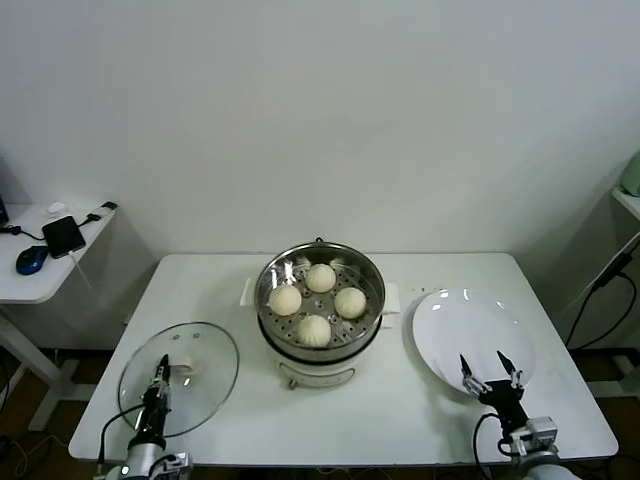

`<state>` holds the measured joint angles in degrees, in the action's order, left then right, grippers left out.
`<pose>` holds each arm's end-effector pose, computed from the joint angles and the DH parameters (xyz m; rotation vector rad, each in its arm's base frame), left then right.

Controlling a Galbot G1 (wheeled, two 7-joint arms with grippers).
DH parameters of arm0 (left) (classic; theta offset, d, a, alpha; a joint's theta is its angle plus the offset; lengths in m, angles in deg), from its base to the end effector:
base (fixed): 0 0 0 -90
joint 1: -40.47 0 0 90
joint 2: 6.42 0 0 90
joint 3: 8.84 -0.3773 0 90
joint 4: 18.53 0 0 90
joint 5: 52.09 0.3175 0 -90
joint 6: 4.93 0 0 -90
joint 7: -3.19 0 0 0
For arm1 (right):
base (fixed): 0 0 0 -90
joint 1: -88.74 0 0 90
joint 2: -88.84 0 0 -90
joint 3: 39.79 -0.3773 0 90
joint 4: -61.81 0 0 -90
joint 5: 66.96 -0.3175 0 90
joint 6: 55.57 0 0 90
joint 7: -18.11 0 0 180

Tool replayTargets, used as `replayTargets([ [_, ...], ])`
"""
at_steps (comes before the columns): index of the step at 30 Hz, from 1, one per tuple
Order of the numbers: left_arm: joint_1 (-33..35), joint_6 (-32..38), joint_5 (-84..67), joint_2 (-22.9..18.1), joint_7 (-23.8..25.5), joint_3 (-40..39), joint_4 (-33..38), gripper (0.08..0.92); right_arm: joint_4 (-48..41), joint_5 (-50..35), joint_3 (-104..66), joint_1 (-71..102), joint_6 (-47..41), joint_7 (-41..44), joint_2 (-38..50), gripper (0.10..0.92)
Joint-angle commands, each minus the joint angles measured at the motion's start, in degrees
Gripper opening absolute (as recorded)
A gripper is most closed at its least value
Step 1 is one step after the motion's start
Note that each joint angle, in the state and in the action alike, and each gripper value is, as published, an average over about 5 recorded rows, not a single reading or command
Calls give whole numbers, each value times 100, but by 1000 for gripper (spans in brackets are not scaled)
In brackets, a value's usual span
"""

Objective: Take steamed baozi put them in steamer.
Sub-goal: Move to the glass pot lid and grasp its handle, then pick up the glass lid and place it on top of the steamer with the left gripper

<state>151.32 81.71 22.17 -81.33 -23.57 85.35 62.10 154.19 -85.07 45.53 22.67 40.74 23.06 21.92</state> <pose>0.1467 0.1338 -0.4927 0.1350 -2.0581 -2.1801 0.1572 -0.1665 -0.4251 0.0715 -2.8940 0.1328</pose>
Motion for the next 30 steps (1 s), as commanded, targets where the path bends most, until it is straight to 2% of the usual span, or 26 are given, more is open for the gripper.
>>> replayTargets([
  [1,-27,-67,28,-16,-9,-7,-66,162,15,3,-18,0,11,3,-11,823],
  [6,5,-8,-78,-77,37,60,266,129,57,-15,-67,21,5,-1,1,823],
  [11,195,18,-380,-30,366,167,1100,129,150,20,-125,38,-112,-43,42,823],
  [16,477,-340,-1163,349,1260,267,2301,129,213,121,-177,81,-194,-94,49,823],
  [21,490,-1146,-1555,828,2315,339,3444,129,271,144,-251,171,-209,-155,44,823],
  [25,292,-1692,-1492,1119,2927,180,3934,129,301,142,-324,246,-190,-163,67,823],
  [30,-85,-2268,-1229,1272,3323,-314,4255,129,294,188,-338,260,-55,-55,88,823],
])
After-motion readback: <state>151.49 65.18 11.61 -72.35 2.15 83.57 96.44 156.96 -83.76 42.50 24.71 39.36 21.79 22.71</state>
